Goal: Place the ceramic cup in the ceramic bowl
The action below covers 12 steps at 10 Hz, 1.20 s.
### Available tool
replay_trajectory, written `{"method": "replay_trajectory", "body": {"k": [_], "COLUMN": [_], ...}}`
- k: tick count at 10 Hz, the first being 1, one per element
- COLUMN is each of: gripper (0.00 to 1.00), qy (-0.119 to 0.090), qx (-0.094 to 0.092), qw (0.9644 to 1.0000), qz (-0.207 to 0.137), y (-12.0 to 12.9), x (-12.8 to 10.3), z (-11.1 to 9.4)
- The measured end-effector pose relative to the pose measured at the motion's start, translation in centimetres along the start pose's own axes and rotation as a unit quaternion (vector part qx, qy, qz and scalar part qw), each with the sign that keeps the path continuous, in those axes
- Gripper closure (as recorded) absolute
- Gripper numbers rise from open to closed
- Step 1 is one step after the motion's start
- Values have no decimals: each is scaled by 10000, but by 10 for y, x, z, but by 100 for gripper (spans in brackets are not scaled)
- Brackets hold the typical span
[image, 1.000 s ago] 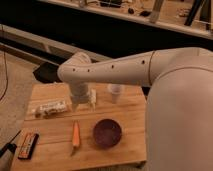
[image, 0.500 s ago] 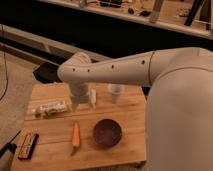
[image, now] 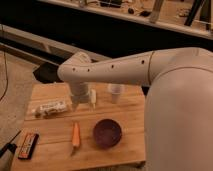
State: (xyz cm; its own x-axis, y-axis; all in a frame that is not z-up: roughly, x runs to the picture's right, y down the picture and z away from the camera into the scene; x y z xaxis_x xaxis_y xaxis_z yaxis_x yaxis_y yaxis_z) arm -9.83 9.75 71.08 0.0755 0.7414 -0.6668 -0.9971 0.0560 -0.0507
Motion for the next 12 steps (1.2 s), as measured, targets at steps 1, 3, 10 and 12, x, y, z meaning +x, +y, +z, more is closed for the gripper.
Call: {"method": "replay_trajectory", "body": {"k": [1, 3, 10, 12], "gripper": [35, 35, 35, 35], "qy": [75, 140, 99, 21], "qx": [124, 256, 483, 427], "qw": [9999, 9996, 9980, 9982], "qz": [-2, 47, 394, 414], "y": [-16, -37, -117, -136], "x": [-14, -37, -119, -137], "z": [4, 9, 5, 4]}}
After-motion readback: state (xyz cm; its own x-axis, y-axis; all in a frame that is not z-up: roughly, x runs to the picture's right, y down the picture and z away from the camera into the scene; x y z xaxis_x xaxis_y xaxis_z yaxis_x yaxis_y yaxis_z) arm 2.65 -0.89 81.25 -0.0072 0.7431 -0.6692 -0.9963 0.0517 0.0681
